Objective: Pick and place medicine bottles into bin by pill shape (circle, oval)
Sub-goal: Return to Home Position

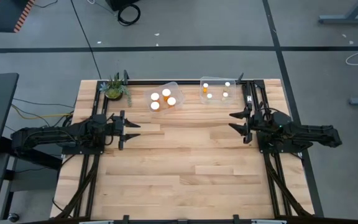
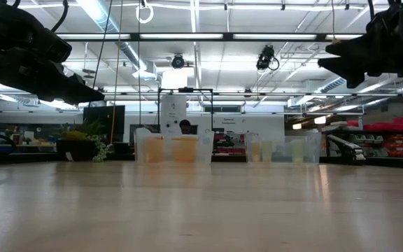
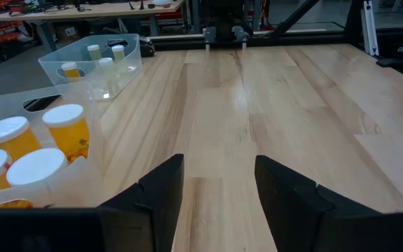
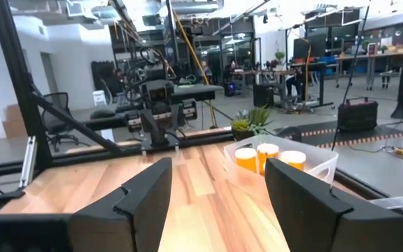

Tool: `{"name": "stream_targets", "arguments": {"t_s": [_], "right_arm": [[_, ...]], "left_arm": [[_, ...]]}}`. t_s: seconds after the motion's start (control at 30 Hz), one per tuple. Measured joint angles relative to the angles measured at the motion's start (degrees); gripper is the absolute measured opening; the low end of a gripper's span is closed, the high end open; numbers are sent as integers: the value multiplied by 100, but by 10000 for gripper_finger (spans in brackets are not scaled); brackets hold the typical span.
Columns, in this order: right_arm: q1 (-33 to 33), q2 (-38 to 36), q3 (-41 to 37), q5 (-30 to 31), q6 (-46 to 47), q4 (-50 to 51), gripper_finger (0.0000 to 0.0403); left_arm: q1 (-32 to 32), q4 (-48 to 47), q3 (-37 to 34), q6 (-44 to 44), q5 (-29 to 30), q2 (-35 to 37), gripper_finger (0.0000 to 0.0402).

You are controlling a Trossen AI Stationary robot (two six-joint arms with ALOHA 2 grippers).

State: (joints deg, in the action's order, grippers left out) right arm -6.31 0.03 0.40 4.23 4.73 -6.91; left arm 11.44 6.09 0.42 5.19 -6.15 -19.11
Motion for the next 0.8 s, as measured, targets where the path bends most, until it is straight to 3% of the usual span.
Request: {"name": "stream_targets", "arguments": {"t_s": [0.8], "right_arm": [[0, 13, 2, 0, -24, 54, 237]], "left_arm": [[-2, 0, 0, 0, 0, 2, 182]]}}
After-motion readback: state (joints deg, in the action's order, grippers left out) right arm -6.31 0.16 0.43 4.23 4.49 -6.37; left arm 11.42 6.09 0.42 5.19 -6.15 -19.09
